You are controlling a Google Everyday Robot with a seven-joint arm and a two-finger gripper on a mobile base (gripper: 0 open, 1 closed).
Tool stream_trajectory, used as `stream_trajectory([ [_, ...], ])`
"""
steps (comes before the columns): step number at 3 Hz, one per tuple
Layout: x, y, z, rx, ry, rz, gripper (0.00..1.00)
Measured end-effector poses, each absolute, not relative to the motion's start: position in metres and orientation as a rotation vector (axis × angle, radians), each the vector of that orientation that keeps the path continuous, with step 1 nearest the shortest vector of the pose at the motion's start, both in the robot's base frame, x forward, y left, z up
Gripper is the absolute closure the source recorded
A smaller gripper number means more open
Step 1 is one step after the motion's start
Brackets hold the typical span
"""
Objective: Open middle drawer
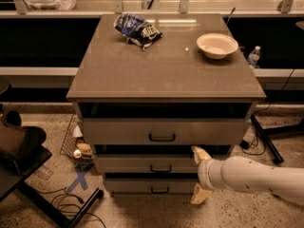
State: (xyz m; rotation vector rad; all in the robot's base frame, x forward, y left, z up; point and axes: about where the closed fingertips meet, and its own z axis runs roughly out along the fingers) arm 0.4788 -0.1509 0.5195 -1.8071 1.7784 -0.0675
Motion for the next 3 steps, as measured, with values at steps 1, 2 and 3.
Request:
stream_trajectory([
  [1,0.481,-0.151,0.501,-1.797,1.812,-0.034,0.00],
  [2,0.508,-0.166,0.463,-1.777,1.848,-0.035,0.00],
  [3,0.526,-0.171,0.450,-1.765,1.855,-0.042,0.00],
])
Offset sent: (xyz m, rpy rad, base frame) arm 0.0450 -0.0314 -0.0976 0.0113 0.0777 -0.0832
